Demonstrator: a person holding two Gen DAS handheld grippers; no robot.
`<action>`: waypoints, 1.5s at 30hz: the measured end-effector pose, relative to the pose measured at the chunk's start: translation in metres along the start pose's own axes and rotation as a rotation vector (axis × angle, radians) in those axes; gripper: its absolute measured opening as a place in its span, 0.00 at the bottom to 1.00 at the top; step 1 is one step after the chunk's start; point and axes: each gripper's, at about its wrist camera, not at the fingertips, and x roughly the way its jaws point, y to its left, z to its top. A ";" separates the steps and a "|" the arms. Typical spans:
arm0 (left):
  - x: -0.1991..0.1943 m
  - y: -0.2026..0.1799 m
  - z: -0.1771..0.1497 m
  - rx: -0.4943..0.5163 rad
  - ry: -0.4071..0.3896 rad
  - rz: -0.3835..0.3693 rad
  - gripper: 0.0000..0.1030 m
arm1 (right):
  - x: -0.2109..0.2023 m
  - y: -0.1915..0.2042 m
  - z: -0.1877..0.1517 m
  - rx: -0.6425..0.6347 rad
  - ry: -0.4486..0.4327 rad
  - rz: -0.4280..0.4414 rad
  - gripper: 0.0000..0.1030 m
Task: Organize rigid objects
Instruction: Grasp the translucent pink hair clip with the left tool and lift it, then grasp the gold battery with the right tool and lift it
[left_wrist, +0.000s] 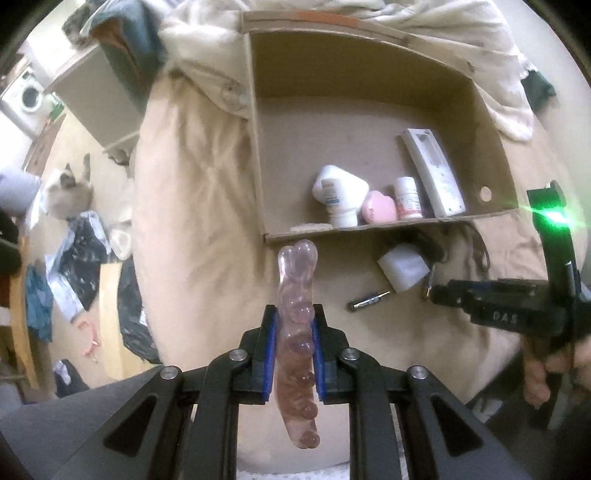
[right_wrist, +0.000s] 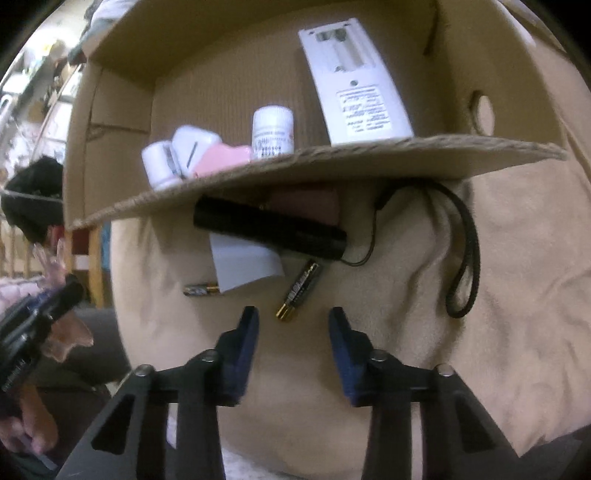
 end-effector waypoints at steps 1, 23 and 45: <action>0.002 0.000 -0.001 -0.005 0.001 -0.012 0.15 | 0.002 0.001 0.000 -0.002 -0.001 -0.010 0.37; 0.024 -0.011 -0.002 -0.015 0.030 0.012 0.15 | 0.027 0.050 -0.012 -0.206 -0.055 -0.263 0.10; -0.031 -0.010 0.012 -0.051 -0.115 -0.009 0.15 | -0.105 0.050 -0.066 -0.269 -0.280 -0.057 0.10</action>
